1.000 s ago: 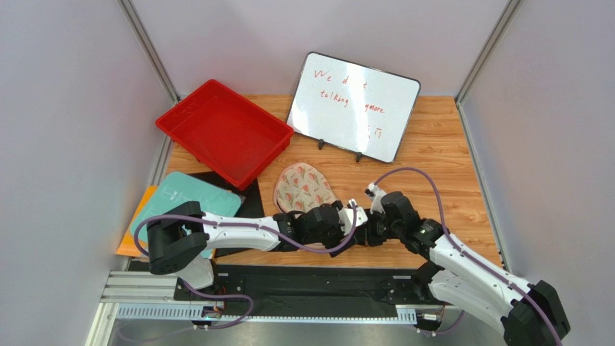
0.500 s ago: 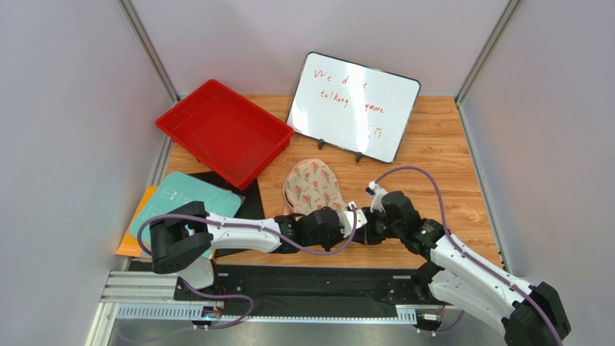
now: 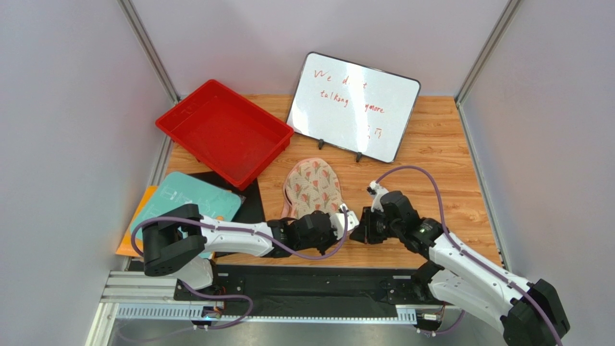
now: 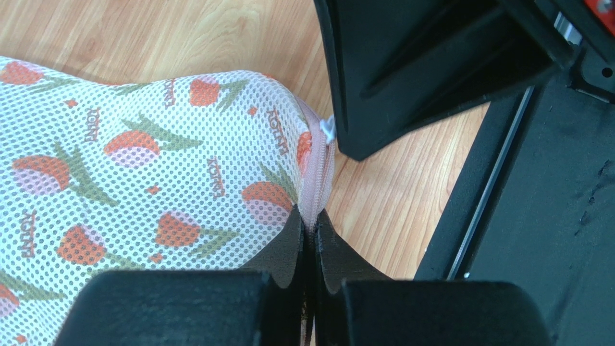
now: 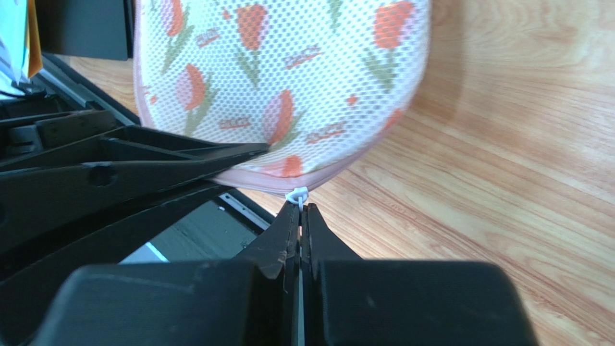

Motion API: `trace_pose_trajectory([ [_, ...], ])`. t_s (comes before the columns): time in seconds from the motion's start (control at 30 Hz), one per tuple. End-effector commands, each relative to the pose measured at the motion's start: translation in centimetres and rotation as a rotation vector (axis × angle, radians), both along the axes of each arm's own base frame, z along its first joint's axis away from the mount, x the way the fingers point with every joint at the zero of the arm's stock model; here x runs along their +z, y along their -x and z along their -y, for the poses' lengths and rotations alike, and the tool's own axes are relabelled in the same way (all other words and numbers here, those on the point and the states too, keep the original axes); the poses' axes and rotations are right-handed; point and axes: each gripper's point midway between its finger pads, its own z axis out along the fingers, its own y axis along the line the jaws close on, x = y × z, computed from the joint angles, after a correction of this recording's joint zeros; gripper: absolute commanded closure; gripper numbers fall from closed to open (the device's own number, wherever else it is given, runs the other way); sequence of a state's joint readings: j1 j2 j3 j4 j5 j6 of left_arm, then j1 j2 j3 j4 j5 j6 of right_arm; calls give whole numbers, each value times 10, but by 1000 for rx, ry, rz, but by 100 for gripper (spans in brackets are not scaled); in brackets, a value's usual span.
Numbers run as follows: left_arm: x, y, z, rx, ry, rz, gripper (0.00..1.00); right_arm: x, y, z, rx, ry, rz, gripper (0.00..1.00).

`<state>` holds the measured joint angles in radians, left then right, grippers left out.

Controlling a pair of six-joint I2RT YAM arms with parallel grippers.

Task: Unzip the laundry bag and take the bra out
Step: Unzip the laundry bag at the center of the board.

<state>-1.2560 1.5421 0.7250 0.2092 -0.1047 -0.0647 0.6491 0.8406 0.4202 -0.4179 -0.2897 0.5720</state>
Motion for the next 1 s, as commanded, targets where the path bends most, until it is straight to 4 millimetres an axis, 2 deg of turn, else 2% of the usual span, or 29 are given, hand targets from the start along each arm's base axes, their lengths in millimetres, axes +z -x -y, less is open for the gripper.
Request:
trace_pose_trajectory([
  [0.0,-10,1,-27,62,-46,-25,100,10,-17,6,-53,20,40,100],
  [0.23,-7,2,-36,86,-41,-25,100,4,-18,8,-55,37,27,100],
  [0.4,-5,4,-41,93,-36,-32,100,11,-17,1,-35,-4,37,100],
  [0.43,-4,4,-40,88,-33,-33,91,13,-17,0,-29,-11,40,100],
  [0.47,-1,4,-38,82,-26,-30,77,14,-15,-2,-14,-23,34,100],
  [0.5,2,4,-36,76,-24,-30,51,15,-15,-4,-6,-30,35,100],
  [0.6,14,3,-24,47,6,-17,27,16,-12,-10,24,-45,22,100],
  [0.77,28,2,-2,3,43,-8,22,18,-4,-20,68,-62,16,100],
  [0.97,26,-1,7,-2,46,-2,23,31,6,-34,136,-108,28,100],
])
